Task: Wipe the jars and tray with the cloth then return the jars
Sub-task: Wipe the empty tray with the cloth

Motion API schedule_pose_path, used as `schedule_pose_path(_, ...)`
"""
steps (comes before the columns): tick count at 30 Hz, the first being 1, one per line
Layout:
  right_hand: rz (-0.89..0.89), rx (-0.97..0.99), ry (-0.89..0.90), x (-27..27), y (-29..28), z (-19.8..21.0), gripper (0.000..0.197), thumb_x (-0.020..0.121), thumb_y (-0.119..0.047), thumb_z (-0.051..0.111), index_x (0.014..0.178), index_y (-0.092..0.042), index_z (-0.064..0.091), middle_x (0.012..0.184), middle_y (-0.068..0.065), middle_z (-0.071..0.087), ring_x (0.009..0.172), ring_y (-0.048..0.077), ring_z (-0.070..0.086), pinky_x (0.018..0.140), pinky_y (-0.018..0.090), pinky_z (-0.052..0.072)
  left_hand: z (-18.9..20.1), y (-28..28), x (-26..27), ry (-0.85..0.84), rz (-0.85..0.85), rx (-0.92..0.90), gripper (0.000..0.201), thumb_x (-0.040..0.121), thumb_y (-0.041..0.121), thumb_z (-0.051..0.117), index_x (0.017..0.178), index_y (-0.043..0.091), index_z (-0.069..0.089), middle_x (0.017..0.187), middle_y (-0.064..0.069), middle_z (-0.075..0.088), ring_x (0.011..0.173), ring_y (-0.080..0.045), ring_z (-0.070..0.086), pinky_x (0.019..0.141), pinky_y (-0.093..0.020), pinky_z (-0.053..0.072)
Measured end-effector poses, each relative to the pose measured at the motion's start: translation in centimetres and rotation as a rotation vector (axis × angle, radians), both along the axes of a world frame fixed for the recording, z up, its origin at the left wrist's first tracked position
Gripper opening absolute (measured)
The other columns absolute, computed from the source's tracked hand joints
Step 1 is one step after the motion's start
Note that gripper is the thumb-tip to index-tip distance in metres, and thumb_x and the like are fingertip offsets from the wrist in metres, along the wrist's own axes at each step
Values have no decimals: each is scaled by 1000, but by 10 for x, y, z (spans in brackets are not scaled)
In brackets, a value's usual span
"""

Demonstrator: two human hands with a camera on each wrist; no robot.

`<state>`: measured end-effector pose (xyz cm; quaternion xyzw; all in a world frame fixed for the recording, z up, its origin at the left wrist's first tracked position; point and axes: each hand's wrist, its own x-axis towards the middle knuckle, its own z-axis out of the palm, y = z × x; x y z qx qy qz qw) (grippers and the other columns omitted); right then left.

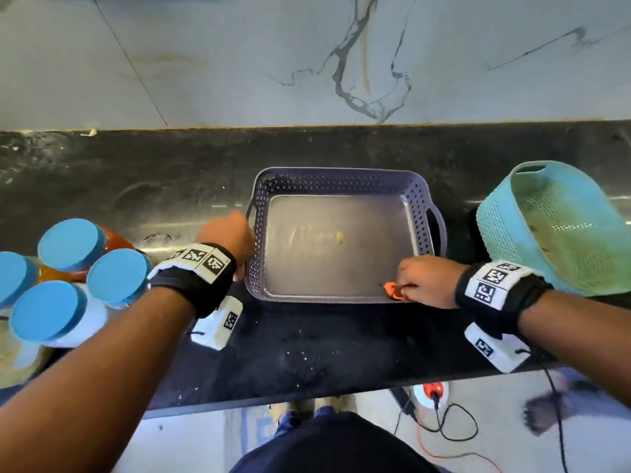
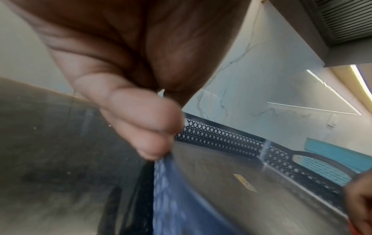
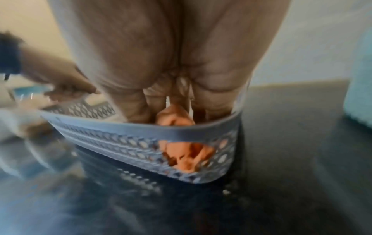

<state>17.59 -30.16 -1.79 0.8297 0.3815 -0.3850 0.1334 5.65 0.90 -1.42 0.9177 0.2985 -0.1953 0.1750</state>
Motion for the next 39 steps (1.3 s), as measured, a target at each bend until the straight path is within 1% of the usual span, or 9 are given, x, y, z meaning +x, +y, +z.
schedule_pose_path(5,-116,352,128,-36,22,-13,58,91,-62,58,97,-6,72,105,6,63,95,19,59,92,36,45,5,13,-6,-199,112,60,32,105,21,44,129,2,55,120,-32,65,109,-48,62,91,-50,50)
schedule_pose_path(10,-21,439,144,-57,54,-29,35,91,-34,69,112,-7,71,120,6,58,111,24,56,97,30,40,6,5,-31,-208,175,112,38,106,27,48,129,-1,57,129,-28,61,118,-45,58,96,-49,45)
schedule_pose_path(15,-116,541,99,-69,97,-29,40,91,-32,69,123,-9,66,130,5,51,120,26,52,102,28,39,-8,-30,-41,-116,410,-201,48,104,48,48,116,2,48,100,-26,74,94,-44,71,84,-45,54)
schedule_pose_path(17,-113,504,130,-74,106,-28,48,89,-35,71,131,-13,61,132,6,49,121,28,52,103,31,41,-18,-41,-36,-157,586,-565,42,103,42,53,106,0,54,74,-21,75,61,-37,71,65,-44,63)
schedule_pose_path(19,-42,437,128,-78,110,-27,51,89,-38,69,132,-13,57,132,9,48,119,31,54,104,35,44,-27,-43,-29,-183,689,-732,36,99,28,55,97,-7,63,69,-23,73,55,-34,69,56,-44,63)
schedule_pose_path(25,333,175,89,-73,83,-5,49,96,-50,56,113,-5,63,122,16,53,109,36,57,95,37,45,-55,-37,-15,-252,714,-647,24,79,9,49,95,-9,52,73,-33,66,77,-52,72,63,-68,59)
schedule_pose_path(28,530,53,145,-60,63,5,62,99,-60,44,105,-2,65,117,16,52,101,33,55,92,37,44,-72,-33,-11,-243,670,-582,30,76,19,56,95,-5,54,85,-32,71,77,-45,75,70,-55,63)
schedule_pose_path(32,562,13,155,-37,63,6,55,106,-48,36,108,-4,70,112,16,57,99,33,58,88,39,46,-86,-33,-7,-191,627,-559,57,57,22,46,105,-7,57,92,-34,72,82,-45,75,75,-58,62)
schedule_pose_path(39,506,-124,-46,33,54,9,29,96,-27,54,98,-5,74,101,19,70,99,39,64,87,40,52,-60,-31,-14,-118,588,-475,41,73,18,53,106,-6,55,91,-32,73,83,-45,75,77,-57,63)
